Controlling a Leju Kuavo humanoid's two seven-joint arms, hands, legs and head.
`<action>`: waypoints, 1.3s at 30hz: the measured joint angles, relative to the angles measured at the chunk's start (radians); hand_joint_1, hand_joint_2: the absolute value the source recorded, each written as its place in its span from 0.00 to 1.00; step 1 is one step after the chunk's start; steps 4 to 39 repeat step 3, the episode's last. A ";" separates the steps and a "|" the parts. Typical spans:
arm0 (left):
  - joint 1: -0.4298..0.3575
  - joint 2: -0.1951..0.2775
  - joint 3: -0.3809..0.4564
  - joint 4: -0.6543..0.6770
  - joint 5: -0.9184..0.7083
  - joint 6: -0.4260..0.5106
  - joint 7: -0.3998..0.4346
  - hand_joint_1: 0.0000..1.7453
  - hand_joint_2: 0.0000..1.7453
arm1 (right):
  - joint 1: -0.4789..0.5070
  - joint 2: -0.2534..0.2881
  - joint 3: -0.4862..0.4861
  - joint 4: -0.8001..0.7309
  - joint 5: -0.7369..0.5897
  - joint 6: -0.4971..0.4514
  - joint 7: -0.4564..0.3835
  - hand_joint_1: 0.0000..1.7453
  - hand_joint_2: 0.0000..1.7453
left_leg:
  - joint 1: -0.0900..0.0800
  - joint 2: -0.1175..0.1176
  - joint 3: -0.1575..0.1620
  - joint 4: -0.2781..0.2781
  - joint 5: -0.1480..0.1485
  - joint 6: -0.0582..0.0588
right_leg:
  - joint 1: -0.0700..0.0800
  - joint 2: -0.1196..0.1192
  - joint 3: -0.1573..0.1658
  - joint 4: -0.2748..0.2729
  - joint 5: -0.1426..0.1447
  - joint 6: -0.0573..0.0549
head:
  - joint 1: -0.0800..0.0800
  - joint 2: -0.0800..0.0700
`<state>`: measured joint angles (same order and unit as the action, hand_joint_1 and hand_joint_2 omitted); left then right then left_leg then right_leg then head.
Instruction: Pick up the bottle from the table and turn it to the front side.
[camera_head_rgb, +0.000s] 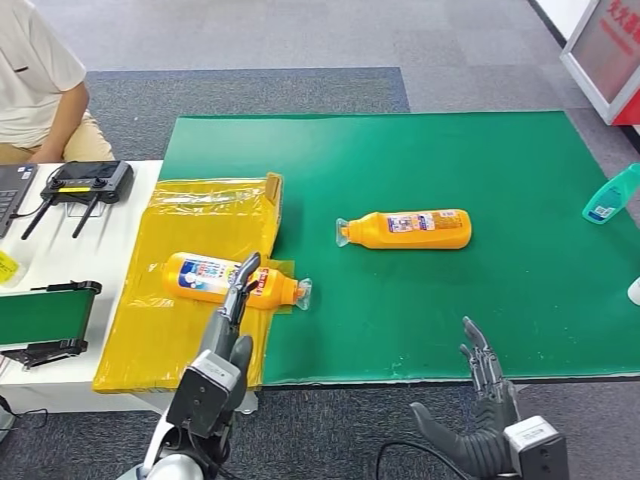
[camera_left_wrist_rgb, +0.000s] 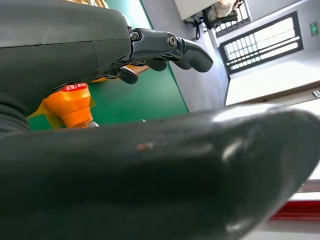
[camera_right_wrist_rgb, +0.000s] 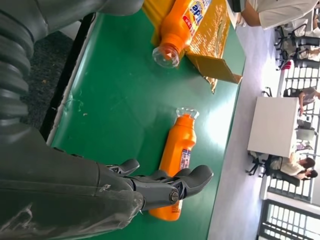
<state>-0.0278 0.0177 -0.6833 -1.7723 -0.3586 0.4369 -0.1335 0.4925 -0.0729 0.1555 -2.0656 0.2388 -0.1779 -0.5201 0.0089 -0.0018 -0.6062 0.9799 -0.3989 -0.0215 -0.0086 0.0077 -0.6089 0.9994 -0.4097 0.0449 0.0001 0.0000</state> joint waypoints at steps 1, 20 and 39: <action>0.000 0.003 -0.004 -0.005 0.005 0.000 -0.001 0.00 0.00 | 0.004 0.002 -0.003 -0.004 0.000 0.002 0.001 0.00 1.00 | 0.000 0.000 0.000 0.000 0.000 0.000 | 0.000 0.000 0.000 0.000 0.000 0.000 | 0.000 0.000; -0.001 0.008 -0.009 -0.011 0.010 0.002 -0.004 0.00 0.00 | 0.010 0.005 -0.009 -0.009 0.000 0.005 0.001 0.00 1.00 | 0.000 0.000 0.000 0.000 0.000 0.000 | 0.000 0.000 0.000 0.000 0.000 0.000 | 0.000 0.000; -0.001 0.008 -0.009 -0.011 0.010 0.002 -0.004 0.00 0.00 | 0.010 0.005 -0.009 -0.009 0.000 0.005 0.001 0.00 1.00 | 0.000 0.000 0.000 0.000 0.000 0.000 | 0.000 0.000 0.000 0.000 0.000 0.000 | 0.000 0.000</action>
